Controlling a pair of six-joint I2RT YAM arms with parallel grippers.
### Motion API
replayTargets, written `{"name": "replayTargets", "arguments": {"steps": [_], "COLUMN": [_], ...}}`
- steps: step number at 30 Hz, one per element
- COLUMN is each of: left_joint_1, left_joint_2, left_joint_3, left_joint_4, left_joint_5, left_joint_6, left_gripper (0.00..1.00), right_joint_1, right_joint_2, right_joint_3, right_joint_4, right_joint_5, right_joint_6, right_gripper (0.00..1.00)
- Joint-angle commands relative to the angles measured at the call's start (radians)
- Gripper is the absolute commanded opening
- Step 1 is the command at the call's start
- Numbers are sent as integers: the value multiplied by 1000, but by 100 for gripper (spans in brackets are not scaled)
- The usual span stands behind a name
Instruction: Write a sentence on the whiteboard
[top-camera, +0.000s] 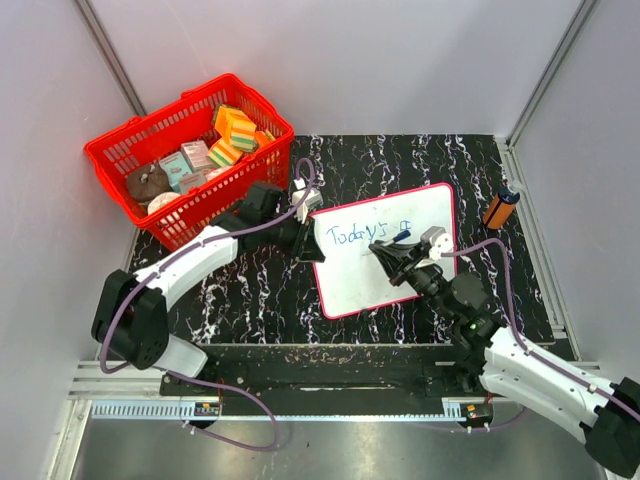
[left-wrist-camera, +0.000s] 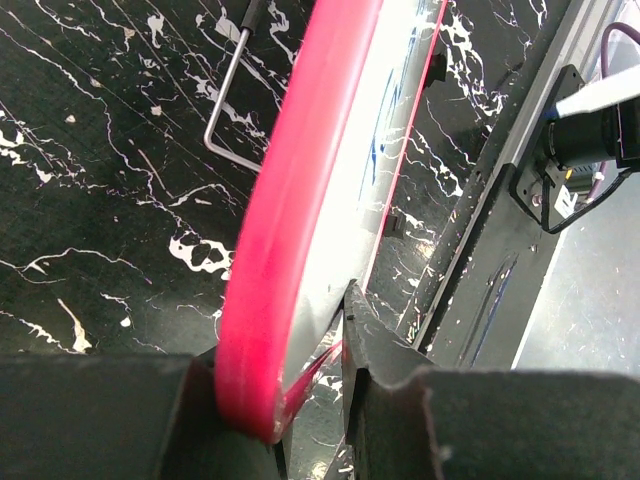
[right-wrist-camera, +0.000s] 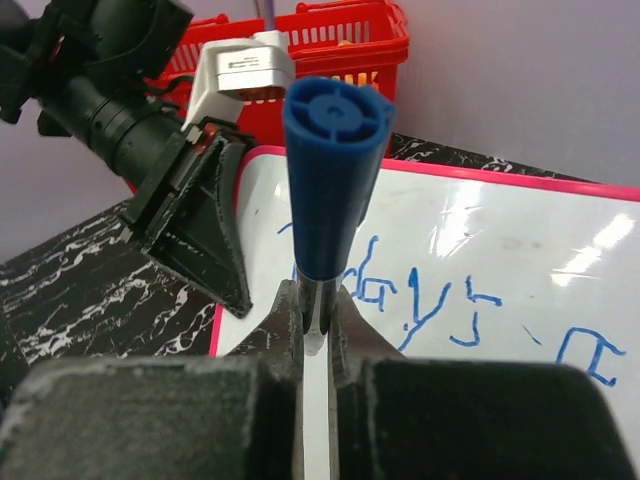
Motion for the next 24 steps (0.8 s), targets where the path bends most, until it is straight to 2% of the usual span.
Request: {"name": "replayTargets", "arguments": {"steps": [1,5,9,16,20,24], "left_joint_1": [-3,-1,0,6,32,43], "left_joint_2": [92,97,103,163,247,272], "left_joint_3": [-77,-72,-71,-14,38,47], "left_joint_4": [-108,-110,-113,-186,-244,-248], "left_joint_5": [-368,-372,-379,-372,-342,-375], "left_joint_6": [268,274,276,291,293,294], "left_gripper": [0,0,0,0,0,0], "right_joint_1": [108,191,219,222,221,221], "right_joint_2": [-2,21,68,105,82,59], "right_joint_3": [37,29,0,-76,-96,-109], "right_joint_4": [43,84,165,325,330,322], "right_joint_5": [146,259,337,344,341,357], "right_joint_6": [-134,-250,-290,-307,-304,-310], "right_gripper": [0,0,0,0,0,0]}}
